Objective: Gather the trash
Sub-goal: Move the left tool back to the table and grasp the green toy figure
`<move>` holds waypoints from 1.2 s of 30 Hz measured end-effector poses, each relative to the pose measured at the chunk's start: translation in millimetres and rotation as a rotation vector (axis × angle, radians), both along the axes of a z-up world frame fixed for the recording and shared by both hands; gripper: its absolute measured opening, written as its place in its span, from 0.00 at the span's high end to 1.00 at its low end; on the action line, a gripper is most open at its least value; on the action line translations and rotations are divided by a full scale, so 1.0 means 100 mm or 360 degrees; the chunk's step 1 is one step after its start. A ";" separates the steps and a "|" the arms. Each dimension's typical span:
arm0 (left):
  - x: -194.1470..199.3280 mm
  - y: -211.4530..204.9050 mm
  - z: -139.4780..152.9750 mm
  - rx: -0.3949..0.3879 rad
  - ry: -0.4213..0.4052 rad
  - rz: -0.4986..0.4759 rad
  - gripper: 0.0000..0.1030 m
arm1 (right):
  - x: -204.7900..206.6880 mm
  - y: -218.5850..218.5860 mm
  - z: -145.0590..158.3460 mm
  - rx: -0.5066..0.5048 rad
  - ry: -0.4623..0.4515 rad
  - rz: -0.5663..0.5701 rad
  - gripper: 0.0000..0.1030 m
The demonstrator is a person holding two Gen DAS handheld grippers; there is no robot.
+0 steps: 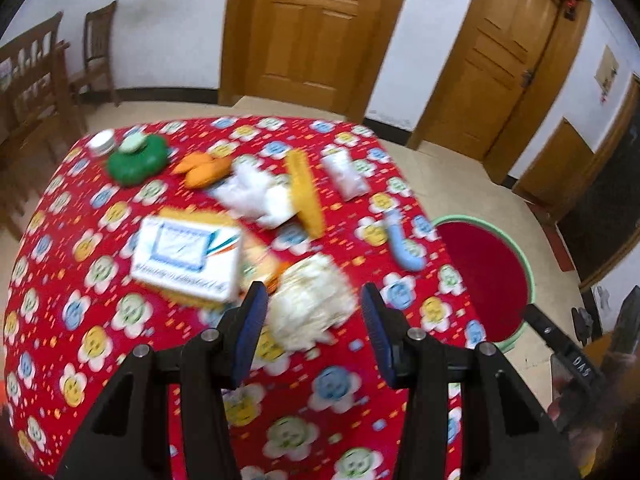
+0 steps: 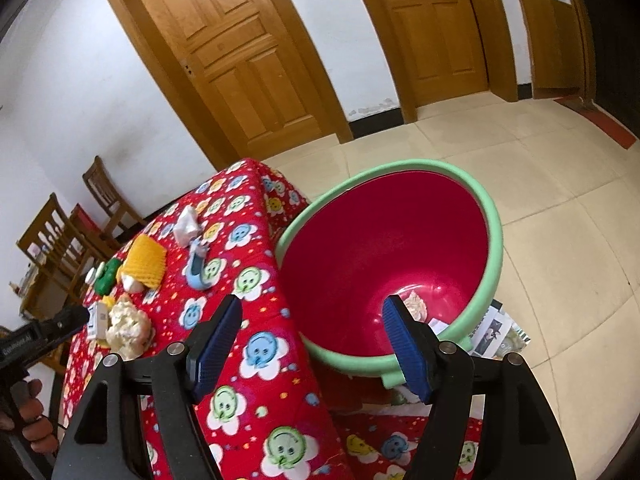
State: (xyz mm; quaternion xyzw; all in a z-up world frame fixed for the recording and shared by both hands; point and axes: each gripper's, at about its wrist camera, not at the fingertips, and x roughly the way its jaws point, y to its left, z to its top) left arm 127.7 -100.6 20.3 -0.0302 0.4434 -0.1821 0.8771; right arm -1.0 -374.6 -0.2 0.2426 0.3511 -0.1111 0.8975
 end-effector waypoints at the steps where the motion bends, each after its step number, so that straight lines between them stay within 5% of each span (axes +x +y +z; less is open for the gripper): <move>1: -0.01 0.07 -0.03 0.0009 0.0010 0.0024 0.53 | 0.00 0.02 0.00 0.0000 0.0000 0.0007 0.28; 13: -0.13 0.32 -0.27 0.0221 0.0027 0.0125 0.53 | 0.03 0.27 -0.01 -0.0014 0.0025 0.0092 0.27; 29: -0.06 0.33 -0.60 0.0214 0.0206 0.0136 0.53 | 0.14 0.50 -0.06 -0.0027 0.0066 0.0184 0.27; 36: -0.05 0.28 -0.64 0.0288 0.0208 0.0126 0.72 | 0.17 0.53 -0.07 -0.0027 0.0065 0.0201 0.27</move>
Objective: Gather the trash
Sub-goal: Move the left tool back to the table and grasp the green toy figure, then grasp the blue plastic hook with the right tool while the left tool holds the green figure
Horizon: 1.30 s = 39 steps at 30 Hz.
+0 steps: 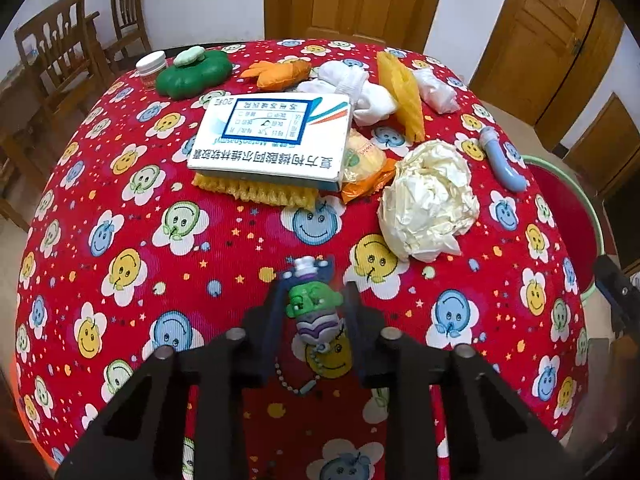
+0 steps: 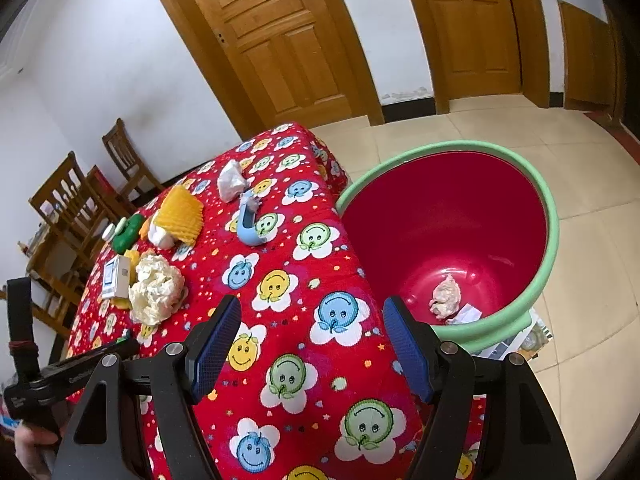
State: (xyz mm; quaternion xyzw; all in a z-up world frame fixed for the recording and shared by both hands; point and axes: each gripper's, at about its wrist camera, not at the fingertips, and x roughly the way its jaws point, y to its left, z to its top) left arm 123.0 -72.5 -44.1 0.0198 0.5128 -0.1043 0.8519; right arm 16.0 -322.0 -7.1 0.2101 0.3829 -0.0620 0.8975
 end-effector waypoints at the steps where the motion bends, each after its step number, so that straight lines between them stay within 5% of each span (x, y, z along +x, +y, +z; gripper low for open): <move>1: 0.00 0.00 0.00 0.0001 -0.0007 -0.0004 0.73 | 0.00 0.00 0.00 0.0001 0.0000 0.0001 0.27; 15: 0.08 0.15 0.45 -0.0120 -0.0223 0.0015 0.73 | 0.28 0.09 0.05 -0.0034 -0.0015 0.0086 0.27; 27: 0.46 0.29 0.73 -0.0166 -0.0404 0.0084 0.73 | 0.95 0.31 -0.08 -0.0091 0.0029 0.0247 0.28; 34: 0.62 0.25 0.74 -0.0243 -0.0417 0.0081 0.73 | 1.29 0.46 -0.22 -0.0148 0.0102 0.0327 0.54; 39: 0.65 0.15 0.73 -0.0288 -0.0406 0.0053 0.73 | 1.31 0.53 -0.30 -0.0209 0.0118 0.0335 0.55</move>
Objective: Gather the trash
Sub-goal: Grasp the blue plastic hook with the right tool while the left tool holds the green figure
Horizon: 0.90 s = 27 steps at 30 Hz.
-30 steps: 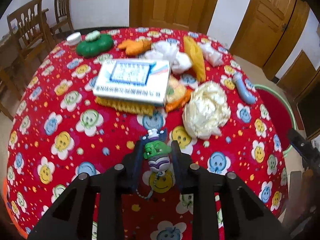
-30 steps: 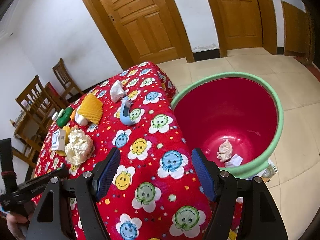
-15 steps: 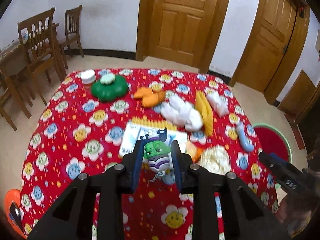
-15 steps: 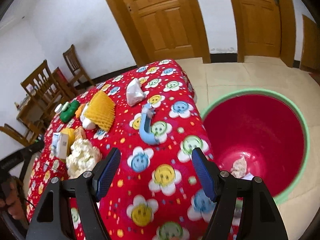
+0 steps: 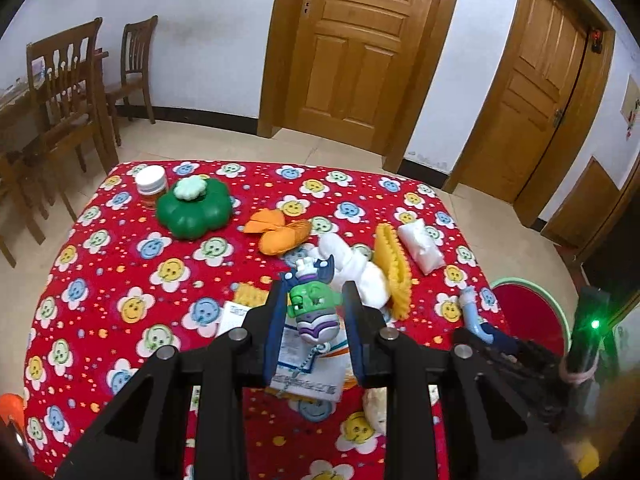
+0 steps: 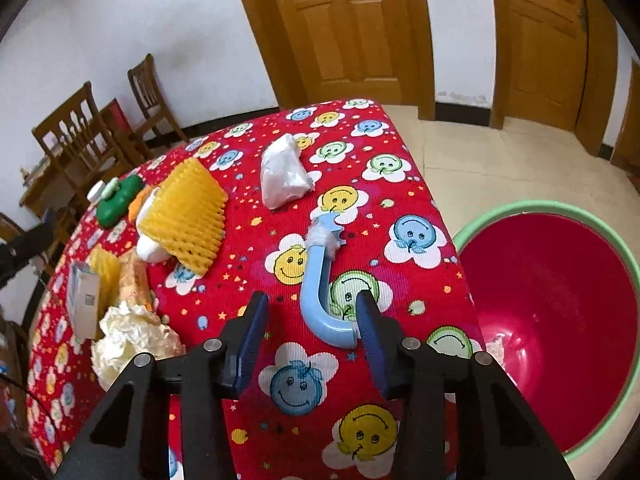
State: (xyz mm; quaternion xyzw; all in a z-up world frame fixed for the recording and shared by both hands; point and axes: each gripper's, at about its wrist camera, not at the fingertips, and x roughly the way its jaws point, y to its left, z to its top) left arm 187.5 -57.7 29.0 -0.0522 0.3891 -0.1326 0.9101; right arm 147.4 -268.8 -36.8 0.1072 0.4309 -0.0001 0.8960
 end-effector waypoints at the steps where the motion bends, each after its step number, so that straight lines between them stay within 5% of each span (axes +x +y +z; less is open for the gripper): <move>1: 0.00 -0.03 0.01 -0.0010 -0.0001 -0.0009 0.73 | 0.00 0.01 0.00 -0.0008 -0.0002 -0.0002 0.57; 4: -0.03 -0.14 0.05 -0.0023 -0.0019 -0.0052 0.73 | -0.02 -0.02 -0.01 0.0001 -0.0007 -0.0041 0.76; 8: -0.09 -0.32 0.11 -0.0025 -0.0040 -0.0116 0.73 | -0.08 -0.09 0.00 0.0042 -0.0021 -0.0058 0.84; 20: -0.27 -0.94 0.23 -0.0015 -0.0080 -0.0330 0.73 | -0.50 -0.41 0.33 0.0092 -0.0189 -0.0151 0.84; 27: -0.37 -1.31 0.23 -0.0017 -0.0084 -0.0456 0.73 | -0.73 -0.75 0.34 0.0096 -0.0171 -0.0288 0.84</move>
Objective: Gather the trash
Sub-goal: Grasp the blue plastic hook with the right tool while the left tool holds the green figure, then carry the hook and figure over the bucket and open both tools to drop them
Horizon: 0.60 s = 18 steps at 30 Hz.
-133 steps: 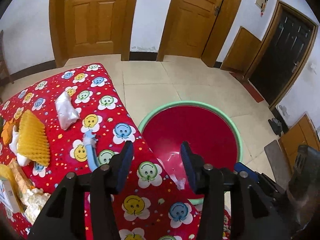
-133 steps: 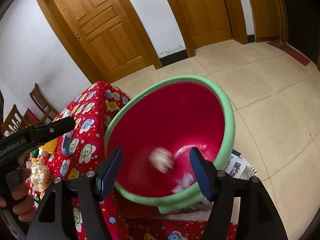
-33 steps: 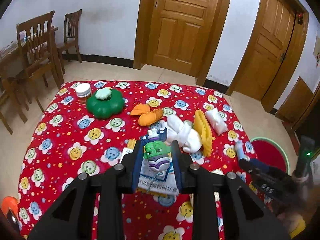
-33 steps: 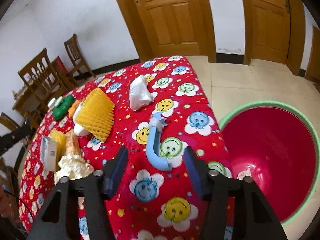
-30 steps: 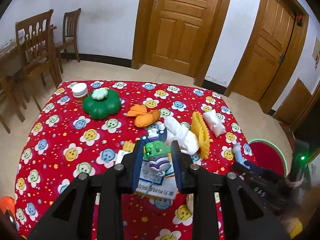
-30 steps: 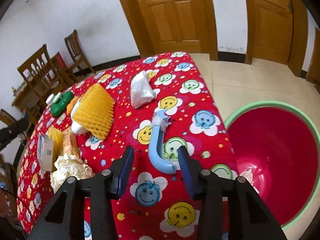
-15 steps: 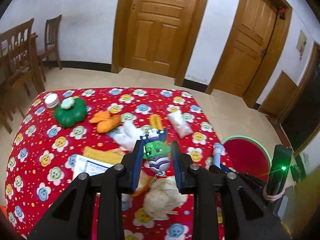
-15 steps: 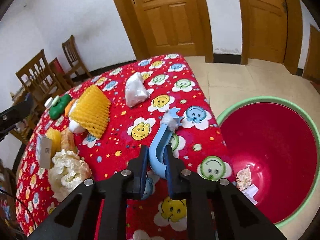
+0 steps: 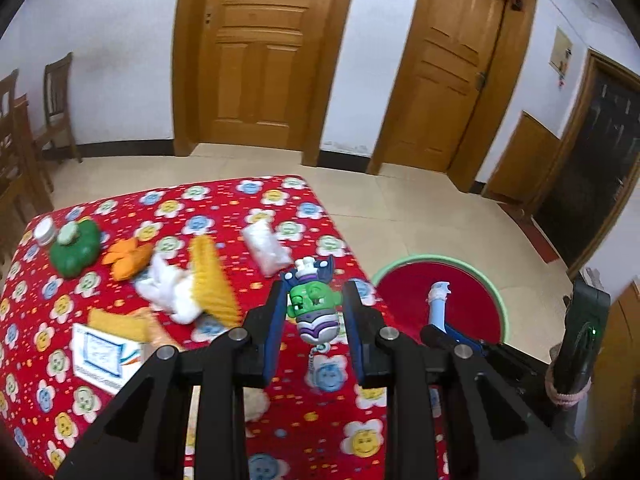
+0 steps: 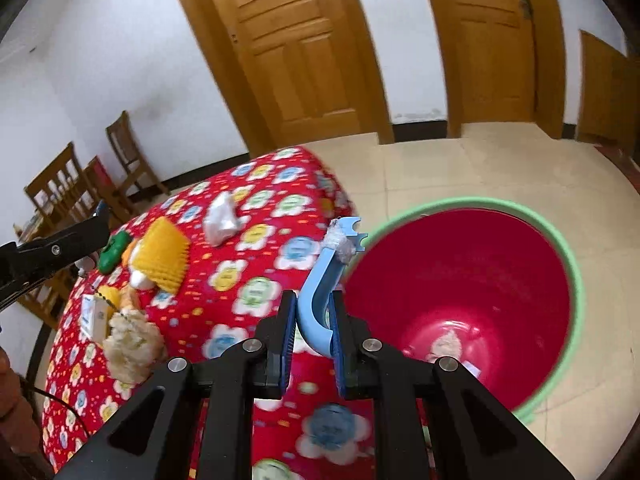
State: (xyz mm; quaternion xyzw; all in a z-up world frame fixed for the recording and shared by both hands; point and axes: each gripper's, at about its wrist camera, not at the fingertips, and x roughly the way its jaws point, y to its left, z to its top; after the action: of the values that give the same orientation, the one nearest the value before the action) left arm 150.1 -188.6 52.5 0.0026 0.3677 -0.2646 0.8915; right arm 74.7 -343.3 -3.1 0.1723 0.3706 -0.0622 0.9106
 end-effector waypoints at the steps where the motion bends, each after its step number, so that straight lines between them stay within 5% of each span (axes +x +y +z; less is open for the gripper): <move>1: -0.01 -0.05 0.00 -0.0001 0.0002 -0.0018 0.73 | -0.04 -0.06 -0.01 0.0005 0.0005 -0.0029 0.84; 18: -0.05 -0.91 -0.30 0.0024 0.0070 -0.0332 0.73 | -0.40 -0.74 -0.26 0.0068 0.0127 -0.0268 0.84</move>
State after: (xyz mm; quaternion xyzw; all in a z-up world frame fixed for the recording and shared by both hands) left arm 145.5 -279.8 22.3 0.0418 0.3868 -0.3534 0.8508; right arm 34.3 -417.5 -29.3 0.2196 0.3922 -0.1372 0.8827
